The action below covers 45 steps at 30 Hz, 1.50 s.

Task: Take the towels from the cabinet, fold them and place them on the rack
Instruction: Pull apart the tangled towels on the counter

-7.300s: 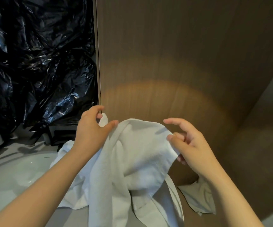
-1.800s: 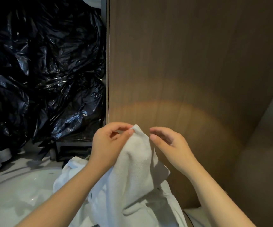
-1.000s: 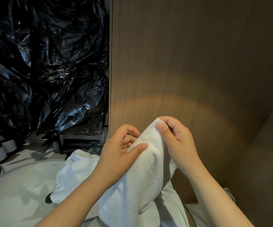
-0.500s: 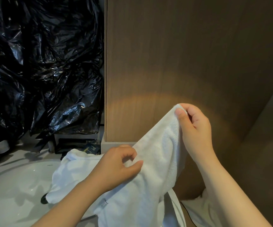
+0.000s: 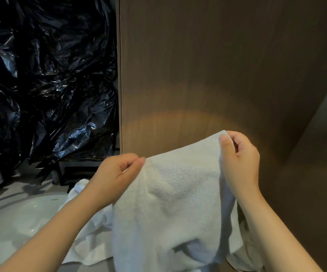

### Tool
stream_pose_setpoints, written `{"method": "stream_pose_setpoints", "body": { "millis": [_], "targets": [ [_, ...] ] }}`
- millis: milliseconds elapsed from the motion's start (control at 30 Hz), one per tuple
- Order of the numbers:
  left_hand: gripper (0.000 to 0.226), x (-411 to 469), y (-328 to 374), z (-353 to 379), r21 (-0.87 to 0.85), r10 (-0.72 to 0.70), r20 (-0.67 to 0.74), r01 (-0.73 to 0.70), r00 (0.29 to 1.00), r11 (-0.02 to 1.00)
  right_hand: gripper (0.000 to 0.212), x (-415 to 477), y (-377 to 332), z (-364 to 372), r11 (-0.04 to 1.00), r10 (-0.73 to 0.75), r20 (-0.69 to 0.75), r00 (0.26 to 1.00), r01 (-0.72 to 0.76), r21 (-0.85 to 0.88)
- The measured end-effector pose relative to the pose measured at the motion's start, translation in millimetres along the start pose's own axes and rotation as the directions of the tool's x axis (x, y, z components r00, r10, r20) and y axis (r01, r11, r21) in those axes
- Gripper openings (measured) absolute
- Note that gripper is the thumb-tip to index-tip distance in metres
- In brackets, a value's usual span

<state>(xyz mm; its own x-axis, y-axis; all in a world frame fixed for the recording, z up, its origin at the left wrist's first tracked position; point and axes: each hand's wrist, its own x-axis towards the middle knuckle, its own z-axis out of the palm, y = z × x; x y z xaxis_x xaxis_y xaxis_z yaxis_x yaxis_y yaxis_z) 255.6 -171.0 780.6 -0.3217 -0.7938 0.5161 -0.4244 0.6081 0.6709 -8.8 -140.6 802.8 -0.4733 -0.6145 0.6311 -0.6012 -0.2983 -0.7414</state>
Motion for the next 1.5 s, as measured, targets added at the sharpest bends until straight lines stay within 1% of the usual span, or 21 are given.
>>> {"method": "stream_pose_setpoints", "body": {
  "millis": [100,200,300,367,400,433,500,567,633,667,767,833,900,967,1000,1067,1133,1233,1300,1400,1500],
  "targets": [
    [0.035,0.3,2.7,2.7,0.0,0.011,0.02,-0.011,1.0,1.0,0.018,-9.9,13.7,0.4,0.997,0.054,0.042,0.998,-0.052,-0.053],
    [0.016,-6.2,4.4,7.1,0.012,-0.002,0.052,0.002,0.999,1.0,0.014,-20.1,18.2,0.3,0.997,0.023,0.094,0.995,-0.016,-0.076],
    [0.011,-10.0,6.4,10.3,0.053,-0.008,0.018,0.007,1.0,0.999,0.025,-32.2,15.3,0.8,0.985,-0.12,0.152,0.981,0.138,-0.109],
    [0.01,-10.2,8.8,11.5,0.044,-0.048,-0.015,0.048,0.999,0.998,0.028,-37.2,15.7,0.3,0.934,-0.298,0.189,0.936,0.327,-0.147],
    [0.009,-9.8,9.7,11.0,0.035,-0.069,-0.031,0.07,0.997,0.997,0.03,-37.6,17.5,-0.6,0.903,-0.362,0.202,0.91,0.396,-0.166],
    [0.008,-8.5,9.8,9.6,0.028,-0.084,-0.044,0.085,0.995,0.996,0.034,-35.8,20.4,-2.0,0.894,-0.385,0.194,0.902,0.417,-0.166],
    [0.009,-5.3,8.5,4.1,0.005,-0.106,-0.034,0.106,0.994,0.994,0.035,-28.8,27.4,-5.3,0.947,-0.291,0.113,0.95,0.303,-0.109],
    [0.008,-4.3,6.6,0.0,-0.001,-0.119,0.058,0.12,0.991,0.993,0.031,-26.2,36.5,-4.8,0.986,-0.145,0.068,0.987,0.15,-0.07],
    [0.003,-6.3,4.6,1.1,0.043,-0.116,0.154,0.111,0.981,0.993,0.03,-30.9,46.6,0.1,0.989,-0.089,0.114,0.99,0.101,-0.105],
    [0.001,-8.2,3.9,2.9,0.049,-0.112,0.164,0.106,0.98,0.993,0.028,-34.1,50.1,3.0,0.986,-0.075,0.146,0.986,0.095,-0.134],
    [0.006,-12.2,1.2,7.7,0.012,-0.088,0.114,0.087,0.99,0.996,0.024,-38.4,50.4,8.3,0.969,-0.011,0.262,0.965,0.074,-0.235],
    [0.006,-12.5,1.8,9.9,0.003,-0.06,0.109,0.06,0.992,0.998,0.025,-39.5,44.1,9.1,0.948,0.02,0.34,0.94,0.09,-0.305],
    [0.003,-10.9,5.1,12.7,0.023,-0.027,0.133,0.024,0.991,0.999,0.034,-44.1,29.2,9.2,0.92,-0.047,0.426,0.903,0.205,-0.333],
    [0.01,-8.0,10.7,15.4,0.07,0.023,0.158,-0.034,0.987,0.997,0.039,-51.1,9.9,13.2,0.93,-0.125,0.557,0.821,0.292,-0.222],
    [0.016,-6.4,13.0,16.7,0.084,0.048,0.175,-0.064,0.983,0.994,0.039,-54.6,2.7,15.9,0.949,-0.149,0.625,0.766,0.288,-0.128],
    [0.019,-3.6,17.6,18.9,0.093,0.085,0.197,-0.105,0.977,0.99,0.032,-58.5,-5.0,19.4,0.977,-0.162,0.721,0.674,0.214,0.02],
    [0.018,-2.4,18.5,20.3,0.098,0.101,0.198,-0.122,0.975,0.988,0.021,-56.2,-4.7,20.5,0.983,-0.152,0.75,0.643,0.181,0.044],
    [0.011,-5.0,14.2,18.4,0.071,0.097,0.191,-0.113,0.977,0.991,0.022,-50.6,2.4,17.8,0.963,-0.191,0.72,0.667,0.27,0.006],
    [0.011,-9.6,6.1,12.7,0.018,0.071,0.202,-0.076,0.977,0.997,0.023,-49.0,7.1,15.4,0.952,-0.227,0.656,0.72,0.307,-0.008],
    [0.014,-22.7,-3.2,5.2,0.0,0.077,0.204,-0.079,0.976,0.997,0.025,-47.4,12.6,12.7,0.958,-0.239,0.559,0.794,0.288,0.0],
    [0.017,-34.1,-5.7,7.5,0.035,0.093,0.202,-0.102,0.975,0.994,0.025,-46.9,13.2,14.0,0.965,-0.235,0.534,0.812,0.259,0.029]
  ]
}}
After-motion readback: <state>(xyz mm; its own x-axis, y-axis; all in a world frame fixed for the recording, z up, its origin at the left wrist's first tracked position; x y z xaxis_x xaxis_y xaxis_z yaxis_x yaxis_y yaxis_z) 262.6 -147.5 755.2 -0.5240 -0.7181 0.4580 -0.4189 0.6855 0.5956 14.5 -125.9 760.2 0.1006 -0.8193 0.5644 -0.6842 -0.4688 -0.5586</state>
